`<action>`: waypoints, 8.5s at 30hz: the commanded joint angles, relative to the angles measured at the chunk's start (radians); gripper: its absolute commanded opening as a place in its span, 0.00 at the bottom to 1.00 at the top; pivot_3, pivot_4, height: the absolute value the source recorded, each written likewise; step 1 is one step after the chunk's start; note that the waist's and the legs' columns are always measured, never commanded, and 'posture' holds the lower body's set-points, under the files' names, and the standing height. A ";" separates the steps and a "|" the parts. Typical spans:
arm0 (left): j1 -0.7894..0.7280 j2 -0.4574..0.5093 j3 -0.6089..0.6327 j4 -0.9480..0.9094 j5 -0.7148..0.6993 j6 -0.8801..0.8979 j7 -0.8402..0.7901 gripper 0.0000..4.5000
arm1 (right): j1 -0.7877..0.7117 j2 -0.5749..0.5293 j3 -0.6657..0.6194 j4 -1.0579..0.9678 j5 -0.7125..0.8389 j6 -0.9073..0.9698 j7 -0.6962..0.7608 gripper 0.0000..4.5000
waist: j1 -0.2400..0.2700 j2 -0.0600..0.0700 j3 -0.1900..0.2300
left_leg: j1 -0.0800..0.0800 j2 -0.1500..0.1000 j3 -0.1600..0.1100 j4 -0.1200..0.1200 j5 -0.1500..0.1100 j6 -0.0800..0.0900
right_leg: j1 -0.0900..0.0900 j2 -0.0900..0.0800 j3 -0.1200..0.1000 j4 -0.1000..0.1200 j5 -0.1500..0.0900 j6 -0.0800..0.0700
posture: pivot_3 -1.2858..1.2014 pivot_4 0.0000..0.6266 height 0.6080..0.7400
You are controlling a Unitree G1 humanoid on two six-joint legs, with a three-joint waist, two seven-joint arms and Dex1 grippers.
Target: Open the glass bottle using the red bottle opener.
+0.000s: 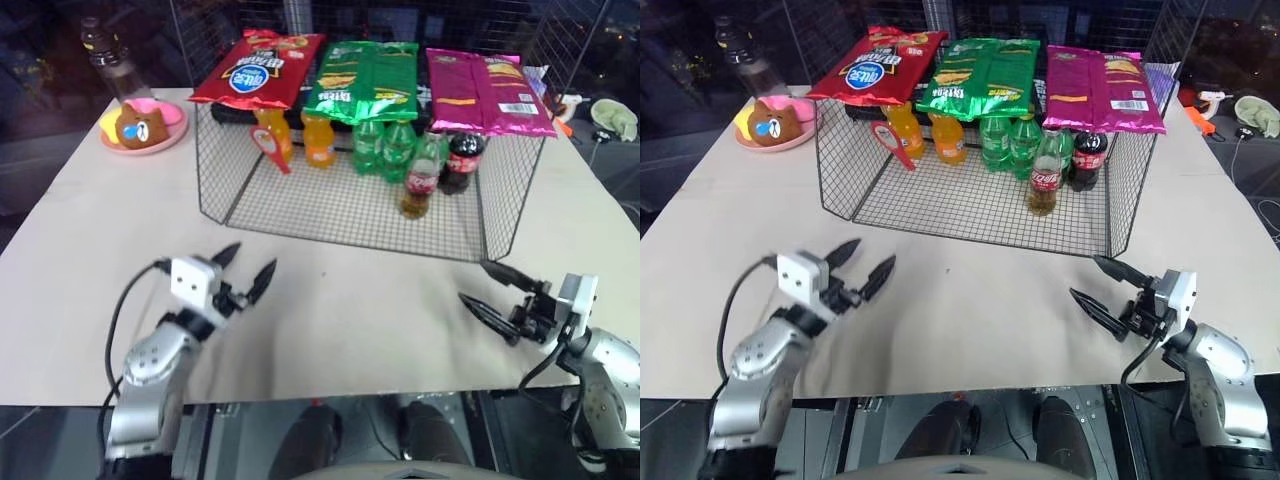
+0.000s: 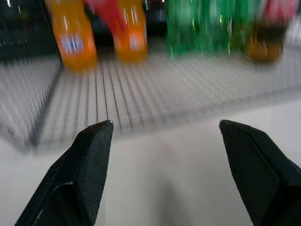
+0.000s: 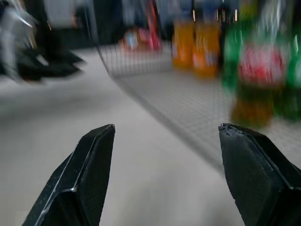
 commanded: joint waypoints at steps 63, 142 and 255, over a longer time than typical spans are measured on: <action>-0.647 0.004 -0.219 0.595 0.805 -0.314 0.754 0.01 | 0.005 0.073 0.109 -0.196 -0.062 0.022 -0.207 0.81 | 0.004 -0.006 0.003 | -0.009 -0.002 0.001 0.002 0.002 -0.003 | -0.011 0.002 0.001 0.005 0.000 0.000 | 0.52 0.24 1.00; -0.454 -0.200 -0.284 -0.010 -0.578 0.623 -0.307 0.00 | -0.453 -0.117 0.118 -0.239 0.519 1.087 -0.386 0.01 | -0.009 -0.005 0.003 | -0.020 -0.002 -0.001 0.015 0.002 -0.003 | -0.017 0.003 0.000 0.010 0.000 0.000 | 0.52 0.24 1.00; -0.911 -0.420 -0.289 0.989 0.178 -0.286 -0.116 0.99 | -0.131 -0.168 -0.232 -0.348 0.437 0.857 -0.507 0.00 | 0.017 -0.007 0.003 | -0.021 -0.003 0.000 0.014 0.002 -0.002 | -0.017 0.003 -0.001 0.009 0.000 0.001 | 0.52 0.24 1.00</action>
